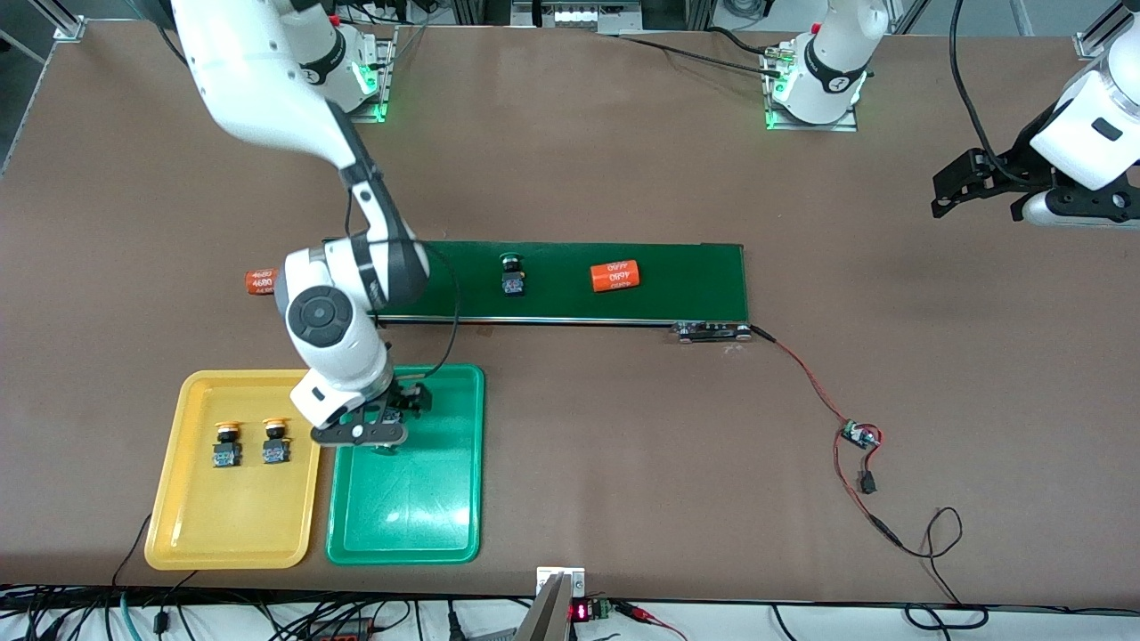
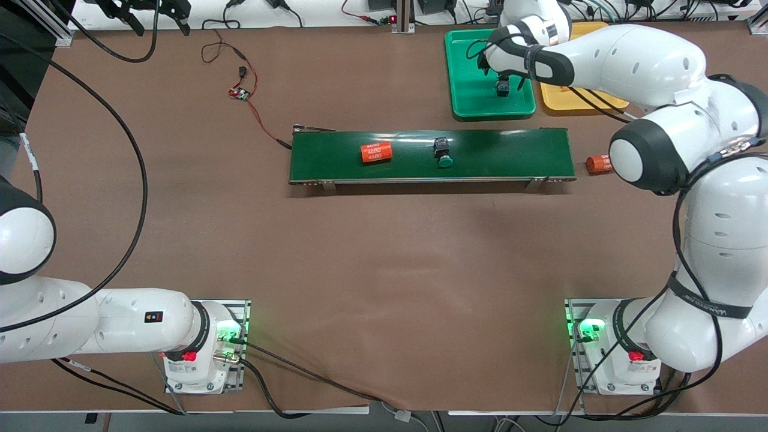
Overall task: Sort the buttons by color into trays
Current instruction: 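Carry the green button into the green tray while the left gripper withdraws, then reach the right gripper to the belt and grasp a green-cap button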
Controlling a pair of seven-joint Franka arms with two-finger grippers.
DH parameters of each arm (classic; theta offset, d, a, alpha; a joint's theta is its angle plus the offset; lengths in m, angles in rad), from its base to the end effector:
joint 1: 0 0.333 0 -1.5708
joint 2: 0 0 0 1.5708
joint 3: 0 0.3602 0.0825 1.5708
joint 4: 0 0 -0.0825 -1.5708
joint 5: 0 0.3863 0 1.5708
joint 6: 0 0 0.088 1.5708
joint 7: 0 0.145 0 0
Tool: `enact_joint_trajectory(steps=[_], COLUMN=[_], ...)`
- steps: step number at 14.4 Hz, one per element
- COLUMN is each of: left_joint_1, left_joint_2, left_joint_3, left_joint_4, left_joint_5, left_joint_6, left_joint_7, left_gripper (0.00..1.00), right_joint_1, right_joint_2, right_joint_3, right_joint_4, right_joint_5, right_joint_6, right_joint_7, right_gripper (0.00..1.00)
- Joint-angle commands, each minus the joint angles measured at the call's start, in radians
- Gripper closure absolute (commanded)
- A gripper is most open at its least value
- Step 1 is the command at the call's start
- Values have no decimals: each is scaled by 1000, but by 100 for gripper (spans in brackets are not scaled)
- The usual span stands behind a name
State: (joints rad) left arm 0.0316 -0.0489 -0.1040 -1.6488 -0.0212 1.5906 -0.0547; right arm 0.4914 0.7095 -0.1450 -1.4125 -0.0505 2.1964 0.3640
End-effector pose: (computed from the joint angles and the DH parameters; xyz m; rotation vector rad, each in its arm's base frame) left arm 0.5383 -0.0435 0.6221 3.1260 -0.0266 -0.0165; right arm 0.7161 0.2786 0.2870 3.0366 0.0741 0.1864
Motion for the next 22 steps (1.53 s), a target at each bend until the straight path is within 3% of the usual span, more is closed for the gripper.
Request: enact_joint_trajectory(steps=[1,4,6,8,13,17,22], left_joint_1=[-2,-9,-7,-7,-7,-10,-6], left_joint_2=[14,12,12,12,14,17,17], left_joint_3=[-3,-3,-2,-2,-2,-2,0], left_joint_4=[30,32,30,32,38,43,43], left_joint_5=[18,18,17,17,17,17,15], left_joint_6=[-20,-21,-23,-30,-32,-32,-32], left_joint_7=[0,-2,-2,0,-2,-2,-2], left_gripper=[0,0,0,0,0,0,0], right_joint_1=[85,156,168,191,234,253,308], right_joint_2=[-96,-168,-211,-254,-312,-321,-320], right_joint_3=[4,19,27,30,30,30,30], right_joint_4=[-43,-107,-173,-262,-459,-610,-614], right_joint_5=[21,43,125,153,153,153,155], right_joint_6=[-127,-179,-181,-156,-67,122,158], right_joint_7=[87,147,182,185,240,243,339], right_gripper=[0,0,0,0,0,0,0])
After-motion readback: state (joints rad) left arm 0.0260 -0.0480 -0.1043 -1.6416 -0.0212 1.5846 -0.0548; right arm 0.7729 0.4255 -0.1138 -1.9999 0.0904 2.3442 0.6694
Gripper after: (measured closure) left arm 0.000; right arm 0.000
